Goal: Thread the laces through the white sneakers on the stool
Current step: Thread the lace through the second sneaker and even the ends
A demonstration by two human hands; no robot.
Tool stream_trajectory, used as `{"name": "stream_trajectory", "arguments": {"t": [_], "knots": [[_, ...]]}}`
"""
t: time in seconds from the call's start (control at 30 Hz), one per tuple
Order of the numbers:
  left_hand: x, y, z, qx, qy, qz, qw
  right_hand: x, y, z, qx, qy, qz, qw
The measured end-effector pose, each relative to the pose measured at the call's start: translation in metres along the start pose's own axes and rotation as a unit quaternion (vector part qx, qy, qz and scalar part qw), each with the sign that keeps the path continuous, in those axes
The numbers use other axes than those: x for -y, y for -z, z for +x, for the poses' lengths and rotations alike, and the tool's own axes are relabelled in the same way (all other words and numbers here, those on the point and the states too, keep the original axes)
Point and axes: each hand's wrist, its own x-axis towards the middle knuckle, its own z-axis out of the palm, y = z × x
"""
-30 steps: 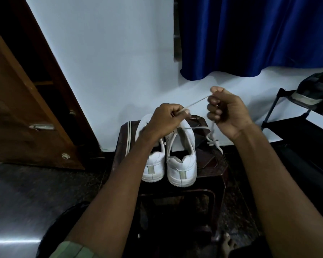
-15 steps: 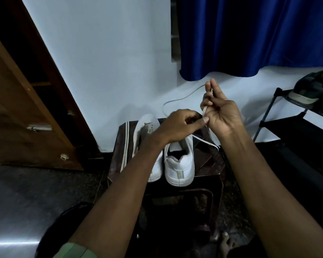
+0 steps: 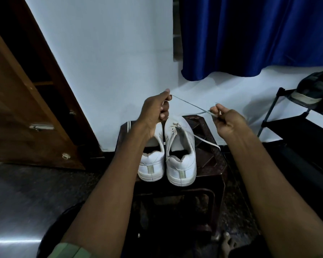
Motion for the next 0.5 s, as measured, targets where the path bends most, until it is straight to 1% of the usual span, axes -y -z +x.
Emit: {"name": "stream_trajectory", "arguments": {"t": [0.1, 0.17, 0.23, 0.27, 0.3, 0.33, 0.37, 0.4, 0.43, 0.47, 0.5], "knots": [[0.002, 0.008, 0.0, -0.047, -0.025, 0.081, 0.995, -0.001, 0.006, 0.008, -0.042, -0.002, -0.055, 0.998], [0.005, 0.01, 0.0, -0.059, -0.065, 0.157, 0.984, -0.002, 0.007, 0.009, -0.08, -0.02, -0.141, 0.987], [0.009, 0.009, 0.001, -0.053, -0.12, 0.235, 0.963, -0.011, 0.008, 0.005, -0.117, -0.028, -0.311, 0.943], [0.012, 0.008, 0.002, -0.044, -0.15, 0.278, 0.948, -0.015, 0.006, -0.004, -0.126, 0.019, -0.389, 0.912], [0.015, 0.005, 0.003, -0.037, -0.18, 0.321, 0.929, -0.022, 0.002, -0.011, -0.098, 0.091, -0.431, 0.892], [0.018, 0.003, 0.004, -0.034, -0.209, 0.356, 0.91, -0.027, -0.005, -0.022, -0.036, 0.148, -0.43, 0.89], [0.022, 0.001, 0.006, -0.036, -0.231, 0.376, 0.896, -0.031, -0.012, -0.029, 0.046, 0.173, -0.401, 0.898], [0.024, -0.001, 0.007, -0.042, -0.246, 0.386, 0.888, -0.033, -0.02, -0.037, 0.128, 0.163, -0.39, 0.898], [0.025, -0.004, 0.008, -0.05, -0.254, 0.389, 0.884, -0.036, -0.027, -0.044, 0.197, 0.15, -0.393, 0.886], [0.025, -0.005, 0.008, -0.059, -0.26, 0.386, 0.883, -0.04, -0.03, -0.046, 0.244, 0.155, -0.417, 0.861], [0.024, -0.004, 0.008, -0.062, -0.26, 0.375, 0.888, -0.045, -0.032, -0.047, 0.265, 0.167, -0.439, 0.842]]}}
